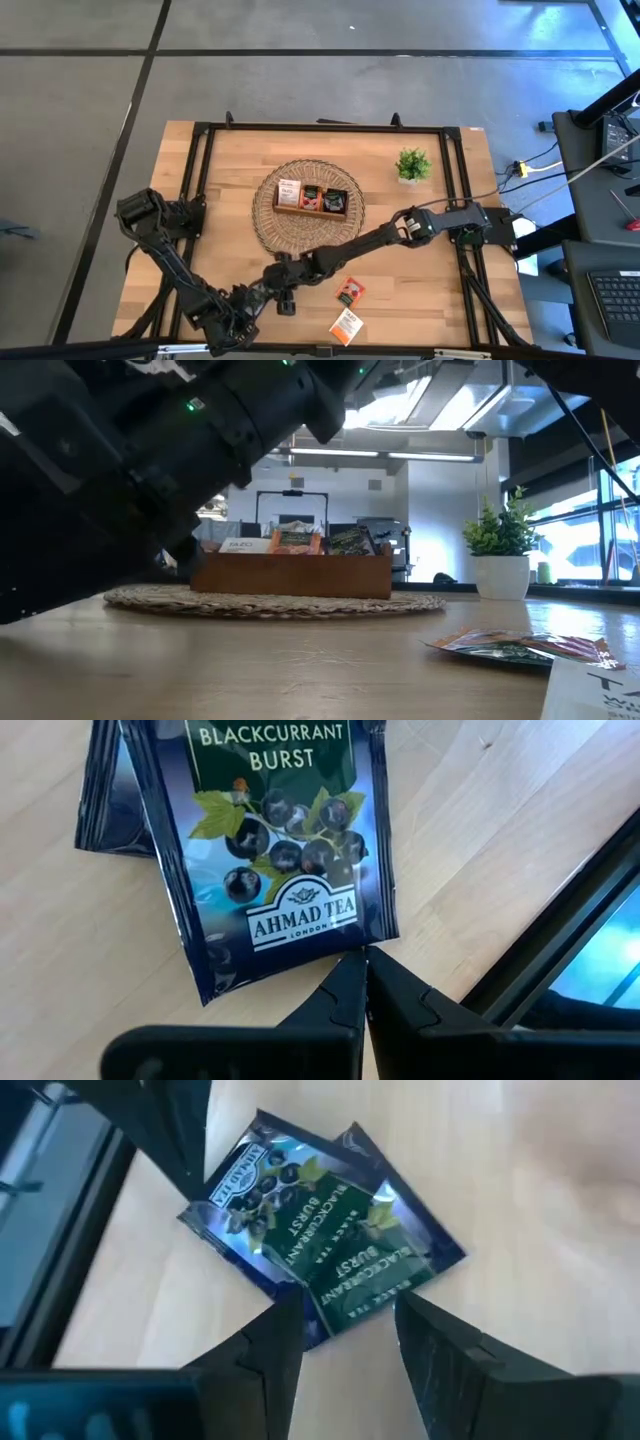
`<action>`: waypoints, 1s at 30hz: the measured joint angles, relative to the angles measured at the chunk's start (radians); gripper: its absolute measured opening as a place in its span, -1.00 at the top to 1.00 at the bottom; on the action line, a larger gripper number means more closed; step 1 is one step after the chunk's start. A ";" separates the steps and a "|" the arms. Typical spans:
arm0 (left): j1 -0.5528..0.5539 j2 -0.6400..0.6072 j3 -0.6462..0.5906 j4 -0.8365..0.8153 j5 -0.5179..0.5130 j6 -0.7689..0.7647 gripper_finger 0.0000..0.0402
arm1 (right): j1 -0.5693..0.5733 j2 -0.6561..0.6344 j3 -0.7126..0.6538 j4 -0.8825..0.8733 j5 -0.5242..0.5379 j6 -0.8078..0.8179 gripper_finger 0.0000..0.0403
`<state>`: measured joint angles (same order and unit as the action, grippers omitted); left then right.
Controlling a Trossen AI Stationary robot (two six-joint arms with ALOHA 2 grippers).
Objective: Pick & Place Tea
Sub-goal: Put the purple tea bag into the right section of the wooden organizer
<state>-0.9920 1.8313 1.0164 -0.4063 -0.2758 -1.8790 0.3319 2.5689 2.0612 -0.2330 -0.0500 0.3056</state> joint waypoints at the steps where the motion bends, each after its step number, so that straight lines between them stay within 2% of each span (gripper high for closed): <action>1: 0.000 0.000 0.000 -0.003 0.000 0.000 0.99 | -0.001 -0.001 -0.007 0.008 -0.008 0.011 0.20; 8: 0.001 0.000 0.001 -0.014 -0.006 0.012 0.99 | 0.001 -0.003 -0.035 0.067 -0.051 0.034 0.20; 30: 0.019 -0.003 -0.018 -0.006 0.031 0.101 0.99 | -0.035 0.012 -0.036 0.165 -0.060 0.060 0.20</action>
<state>-0.9726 1.8285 0.9985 -0.4126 -0.2451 -1.7780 0.2965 2.5805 2.0252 -0.0682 -0.1101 0.3658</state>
